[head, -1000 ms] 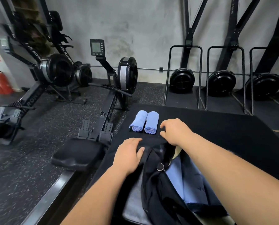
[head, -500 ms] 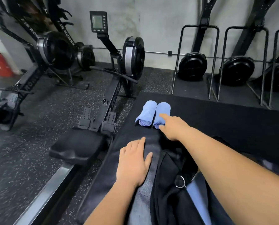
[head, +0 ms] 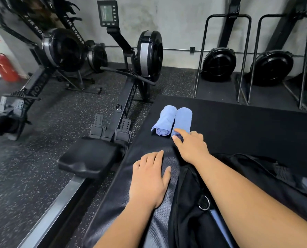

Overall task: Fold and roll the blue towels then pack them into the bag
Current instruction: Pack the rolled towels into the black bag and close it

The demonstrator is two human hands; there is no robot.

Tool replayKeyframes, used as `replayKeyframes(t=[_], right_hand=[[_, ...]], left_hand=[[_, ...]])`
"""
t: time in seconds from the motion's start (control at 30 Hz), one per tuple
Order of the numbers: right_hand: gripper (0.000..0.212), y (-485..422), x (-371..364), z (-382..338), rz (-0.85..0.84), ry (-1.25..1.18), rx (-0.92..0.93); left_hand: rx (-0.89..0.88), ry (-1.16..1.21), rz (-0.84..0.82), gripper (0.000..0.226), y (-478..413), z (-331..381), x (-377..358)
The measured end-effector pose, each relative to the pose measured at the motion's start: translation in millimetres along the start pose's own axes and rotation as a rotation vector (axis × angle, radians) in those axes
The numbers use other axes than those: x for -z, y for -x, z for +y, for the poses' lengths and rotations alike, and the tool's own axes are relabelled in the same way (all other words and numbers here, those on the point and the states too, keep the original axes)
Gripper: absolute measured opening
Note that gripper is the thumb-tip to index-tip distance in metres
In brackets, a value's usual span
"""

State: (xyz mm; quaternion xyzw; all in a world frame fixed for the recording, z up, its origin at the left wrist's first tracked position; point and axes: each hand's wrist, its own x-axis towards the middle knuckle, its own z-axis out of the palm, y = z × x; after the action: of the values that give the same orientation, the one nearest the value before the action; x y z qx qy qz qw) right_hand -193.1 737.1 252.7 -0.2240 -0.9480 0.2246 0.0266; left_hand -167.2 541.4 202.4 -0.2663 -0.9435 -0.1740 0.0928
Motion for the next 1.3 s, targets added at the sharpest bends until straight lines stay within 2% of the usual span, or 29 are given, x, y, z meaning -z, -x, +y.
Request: replayKeyframes(t=[0.23, 0.6, 0.7, 0.83, 1.07, 1.13, 1.3], right_hand=[[0.025, 7, 7, 4, 0.219, -0.310, -0.111], [0.028, 51, 54, -3, 0.295, -0.339, -0.080], [0.028, 69, 68, -5, 0.300, -0.330, -0.033], [0.028, 97, 90, -7, 0.332, -0.304, 0.040], [0.031, 153, 125, -13, 0.394, -0.327, 0.156], [0.032, 173, 133, -11, 0.403, -0.330, 0.190], [0.040, 226, 145, 0, 0.489, -0.386, 0.308]], left_hand=[[0.010, 0.004, -0.001, 0.061, 0, 0, 1], [-0.018, 0.037, -0.055, 0.060, 0, -4, 5], [-0.053, 0.131, -0.067, 0.058, 1, -2, 17], [-0.120, 0.187, 0.029, 0.050, 9, 15, 51], [-0.092, 0.317, 0.161, 0.043, 16, 53, 115], [-0.061, 0.442, 0.143, 0.044, 19, 67, 130], [0.077, 0.677, -0.033, 0.049, 31, 104, 160]])
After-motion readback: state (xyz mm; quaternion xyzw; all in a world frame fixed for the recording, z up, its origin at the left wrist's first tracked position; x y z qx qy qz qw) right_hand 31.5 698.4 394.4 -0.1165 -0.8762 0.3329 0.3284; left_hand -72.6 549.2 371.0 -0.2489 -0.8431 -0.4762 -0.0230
